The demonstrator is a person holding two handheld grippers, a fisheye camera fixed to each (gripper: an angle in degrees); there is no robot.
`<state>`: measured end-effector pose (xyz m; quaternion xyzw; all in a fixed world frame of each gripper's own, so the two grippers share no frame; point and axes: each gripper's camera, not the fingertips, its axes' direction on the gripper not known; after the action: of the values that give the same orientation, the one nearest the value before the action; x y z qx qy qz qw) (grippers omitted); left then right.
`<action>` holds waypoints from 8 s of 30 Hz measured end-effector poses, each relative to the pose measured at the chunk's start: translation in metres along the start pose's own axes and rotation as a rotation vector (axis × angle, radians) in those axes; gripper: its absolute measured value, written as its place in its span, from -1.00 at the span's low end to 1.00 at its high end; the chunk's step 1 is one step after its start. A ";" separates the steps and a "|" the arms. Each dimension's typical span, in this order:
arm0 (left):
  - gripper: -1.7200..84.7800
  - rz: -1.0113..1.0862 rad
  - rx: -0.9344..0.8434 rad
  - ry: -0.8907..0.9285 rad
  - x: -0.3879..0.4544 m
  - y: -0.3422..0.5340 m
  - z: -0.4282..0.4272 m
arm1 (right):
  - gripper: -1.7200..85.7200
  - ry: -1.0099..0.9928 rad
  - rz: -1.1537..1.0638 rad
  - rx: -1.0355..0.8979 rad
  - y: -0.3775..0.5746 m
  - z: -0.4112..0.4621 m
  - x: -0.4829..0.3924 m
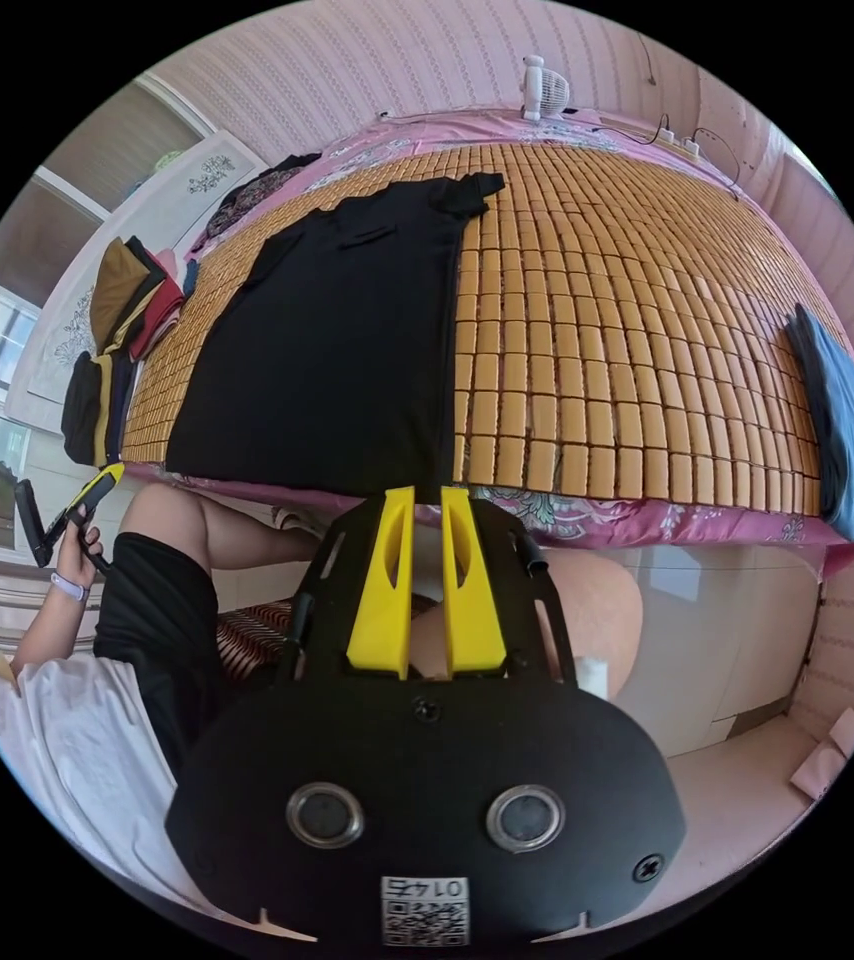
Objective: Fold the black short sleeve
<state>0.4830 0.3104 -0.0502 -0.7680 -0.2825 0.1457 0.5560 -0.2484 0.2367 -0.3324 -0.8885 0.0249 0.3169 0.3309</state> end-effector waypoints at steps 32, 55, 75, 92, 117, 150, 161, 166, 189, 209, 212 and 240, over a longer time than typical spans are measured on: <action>-0.98 0.126 0.161 0.113 0.066 -0.140 0.125 | -0.82 -0.138 -0.427 0.237 -0.211 0.034 -0.125; -0.82 0.130 -0.100 -0.046 0.048 -0.304 0.257 | -0.75 -0.117 -0.436 -0.075 -0.525 0.159 -0.237; -0.98 -0.109 -0.048 0.110 -0.072 -0.344 0.219 | -0.86 -0.468 -0.794 -0.193 -0.602 0.201 -0.374; -0.98 0.250 -0.093 0.270 0.049 -0.450 0.267 | -0.85 -0.012 0.146 0.076 -0.369 0.072 -0.015; -0.98 0.539 -0.187 0.206 0.358 -0.575 0.500 | -0.92 -0.101 0.299 0.142 -0.301 0.096 0.038; -0.96 -0.255 -0.028 0.156 -0.062 -0.363 0.304 | -0.78 -0.076 -0.828 -0.175 -0.539 0.237 -0.482; -0.98 -0.212 -0.012 0.161 -0.054 -0.368 0.311 | -0.94 -0.272 -0.547 0.052 -0.538 0.193 -0.410; -0.97 -0.133 0.111 0.296 -0.034 -0.372 0.273 | -0.87 -0.184 -0.319 0.188 -0.492 0.136 -0.301; -0.95 0.484 -0.245 0.546 0.268 -0.555 0.427 | -0.75 0.019 0.395 0.160 -0.266 0.119 0.024; -0.98 0.556 -0.090 0.438 0.415 -0.559 0.497 | -0.91 -0.126 0.308 0.252 -0.206 0.166 0.058; -0.98 0.499 0.041 0.407 0.359 -0.541 0.428 | -0.90 -0.135 0.139 0.300 -0.204 0.142 0.038; -0.82 -0.014 -0.022 0.114 -0.025 -0.469 0.402 | -0.92 0.064 -0.019 0.176 -0.416 0.222 -0.020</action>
<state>0.1190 0.7101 0.2503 -0.7792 -0.2573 0.0946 0.5636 -0.2802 0.6916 -0.2120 -0.8658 0.0549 0.2821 0.4096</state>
